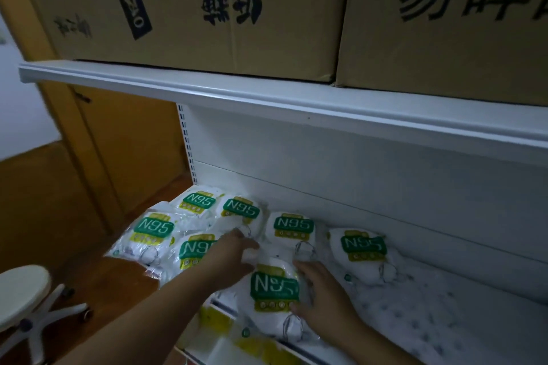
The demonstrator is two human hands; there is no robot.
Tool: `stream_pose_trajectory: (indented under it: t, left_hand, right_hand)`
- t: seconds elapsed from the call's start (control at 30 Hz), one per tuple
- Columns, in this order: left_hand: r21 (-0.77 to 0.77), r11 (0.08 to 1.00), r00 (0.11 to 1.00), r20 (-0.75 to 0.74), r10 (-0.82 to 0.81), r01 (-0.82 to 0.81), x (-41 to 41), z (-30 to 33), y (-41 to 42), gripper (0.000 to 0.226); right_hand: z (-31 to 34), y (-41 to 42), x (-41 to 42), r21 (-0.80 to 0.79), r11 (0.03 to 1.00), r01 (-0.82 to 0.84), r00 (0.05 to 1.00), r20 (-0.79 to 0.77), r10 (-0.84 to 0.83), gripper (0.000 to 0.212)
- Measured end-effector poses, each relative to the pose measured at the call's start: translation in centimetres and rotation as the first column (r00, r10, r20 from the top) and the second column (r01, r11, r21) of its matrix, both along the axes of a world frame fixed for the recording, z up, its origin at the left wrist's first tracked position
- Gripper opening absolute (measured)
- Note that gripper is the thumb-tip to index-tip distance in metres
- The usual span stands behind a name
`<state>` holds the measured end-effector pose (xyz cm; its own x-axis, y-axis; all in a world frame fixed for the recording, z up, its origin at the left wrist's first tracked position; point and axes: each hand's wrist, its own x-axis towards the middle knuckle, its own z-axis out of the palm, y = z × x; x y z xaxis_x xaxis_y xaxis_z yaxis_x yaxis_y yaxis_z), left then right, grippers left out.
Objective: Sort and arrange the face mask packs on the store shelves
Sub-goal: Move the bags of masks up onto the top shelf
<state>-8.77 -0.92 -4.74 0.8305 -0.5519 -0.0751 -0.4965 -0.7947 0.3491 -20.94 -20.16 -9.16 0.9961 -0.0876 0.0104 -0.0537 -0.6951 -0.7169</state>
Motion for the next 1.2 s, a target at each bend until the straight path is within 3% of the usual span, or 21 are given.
stream_pose_trajectory:
  t: [0.13, 0.2, 0.27, 0.3, 0.47, 0.6, 0.77, 0.93, 1.1, 1.2]
  left_hand:
    - [-0.224, 0.974, 0.998, -0.056, 0.011, -0.023, -0.2, 0.5, 0.6, 0.044]
    - [-0.365, 0.928, 0.966, -0.257, -0.025, -0.073, -0.6, 0.9, 0.8, 0.043]
    - [-0.493, 0.861, 0.857, -0.492, -0.154, -0.129, -1.2, 1.1, 0.6, 0.047]
    - [-0.524, 0.842, 0.819, -0.535, -0.209, -0.128, -1.4, 1.2, 0.4, 0.051]
    - [-0.569, 0.822, 0.846, -0.431, -0.313, 0.014, -3.4, 1.9, -2.8, 0.054]
    - [-0.647, 0.748, 0.797, -0.37, -0.478, 0.148, -6.5, 3.4, -7.3, 0.064]
    - [-0.766, 0.609, 0.685, -0.332, -0.649, 0.205, -11.8, 5.9, -13.6, 0.041]
    - [-0.805, 0.535, 0.544, -0.337, -0.768, 0.256, -18.2, 8.1, -18.2, 0.039]
    - [-0.829, 0.486, 0.404, -0.359, -0.841, 0.276, -25.8, 9.5, -22.7, 0.044]
    - [-0.787, 0.47, 0.368, -0.332, -0.869, 0.4, -30.5, 10.2, -25.6, 0.05]
  right_hand:
    - [0.3, 0.5, -1.4, -0.027, 0.997, 0.076, 0.991, 0.115, -0.073, 0.062]
    - [0.5, 0.5, -2.1, -0.024, 0.989, 0.148, 0.978, 0.15, -0.142, 0.06]
    - [0.9, 0.1, -3.0, -0.016, 0.973, 0.23, 0.959, 0.175, -0.223, 0.059]
    - [1.2, -0.1, -3.6, 0.001, 0.963, 0.271, 0.944, 0.195, -0.266, 0.059]
    - [2.6, -1.3, -8.5, 0.13, 0.886, 0.445, 0.861, 0.208, -0.463, 0.073]
    - [4.7, -4.1, -13.5, 0.297, 0.775, 0.559, 0.759, 0.195, -0.622, 0.069]
    - [7.4, -7.2, -20.8, 0.407, 0.7, 0.587, 0.711, 0.156, -0.686, 0.082]
    - [9.4, -8.9, -28.9, 0.43, 0.651, 0.625, 0.681, 0.107, -0.725, 0.084]
    - [10.8, -10.9, -36.9, 0.475, 0.524, 0.707, 0.53, 0.134, -0.837, 0.077]
    - [11.8, -12.6, -42.4, 0.473, 0.476, 0.741, 0.472, 0.137, -0.871, 0.069]
